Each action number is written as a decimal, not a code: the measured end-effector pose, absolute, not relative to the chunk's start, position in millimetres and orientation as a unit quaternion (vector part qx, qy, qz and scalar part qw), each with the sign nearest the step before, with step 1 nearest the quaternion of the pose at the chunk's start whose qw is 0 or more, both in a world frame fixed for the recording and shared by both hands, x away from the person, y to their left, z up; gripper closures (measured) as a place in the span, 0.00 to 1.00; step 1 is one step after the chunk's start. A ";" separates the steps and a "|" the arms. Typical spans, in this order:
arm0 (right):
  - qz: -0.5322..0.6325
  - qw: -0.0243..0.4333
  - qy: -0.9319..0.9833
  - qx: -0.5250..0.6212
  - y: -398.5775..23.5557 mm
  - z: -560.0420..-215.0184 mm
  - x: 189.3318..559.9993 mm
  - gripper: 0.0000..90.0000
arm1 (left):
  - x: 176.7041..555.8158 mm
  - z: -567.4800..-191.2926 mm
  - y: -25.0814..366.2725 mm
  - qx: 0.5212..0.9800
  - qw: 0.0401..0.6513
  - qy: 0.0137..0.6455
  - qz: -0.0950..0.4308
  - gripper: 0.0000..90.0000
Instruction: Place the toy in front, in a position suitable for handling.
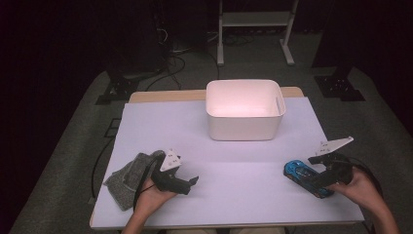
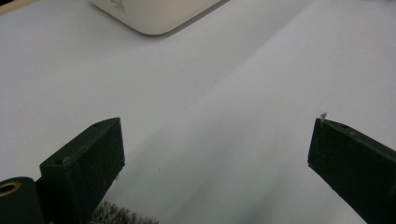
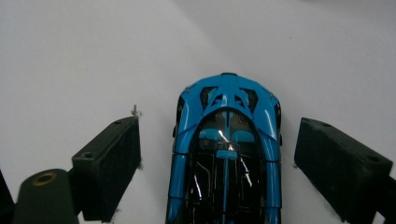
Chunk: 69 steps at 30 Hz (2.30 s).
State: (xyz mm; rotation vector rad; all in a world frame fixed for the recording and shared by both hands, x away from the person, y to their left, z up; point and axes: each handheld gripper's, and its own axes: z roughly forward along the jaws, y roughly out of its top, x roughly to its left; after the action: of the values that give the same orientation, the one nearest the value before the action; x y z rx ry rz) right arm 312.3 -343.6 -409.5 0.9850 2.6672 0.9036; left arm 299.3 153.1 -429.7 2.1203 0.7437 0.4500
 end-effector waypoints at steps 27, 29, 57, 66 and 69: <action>0.250 0.067 0.904 0.339 -345.0 -433.9 318.5 0.15 | 299.6 -430.7 153.1 0.845 0.412 0.294 0.173 0.04; 0.248 0.069 0.904 0.341 -344.5 -435.4 318.9 0.15 | 299.7 -431.1 153.0 0.846 0.410 0.294 0.174 0.04; 0.239 0.081 0.915 0.316 -341.3 -438.6 315.8 0.27 | 299.6 -432.2 151.9 0.847 0.408 0.293 0.173 0.04; 0.255 0.088 0.909 0.317 -348.0 -435.8 314.1 0.29 | 299.9 -431.1 153.3 0.848 0.405 0.291 0.176 0.04; 0.255 0.091 0.910 0.314 -348.2 -436.2 313.1 0.29 | 299.8 -430.9 153.6 0.849 0.404 0.291 0.177 0.04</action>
State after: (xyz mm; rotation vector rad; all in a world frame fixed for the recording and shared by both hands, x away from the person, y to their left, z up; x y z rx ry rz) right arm 313.1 -348.2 -436.2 0.9327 2.7036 0.7578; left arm 299.8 153.6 -430.9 2.1444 0.7349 0.4471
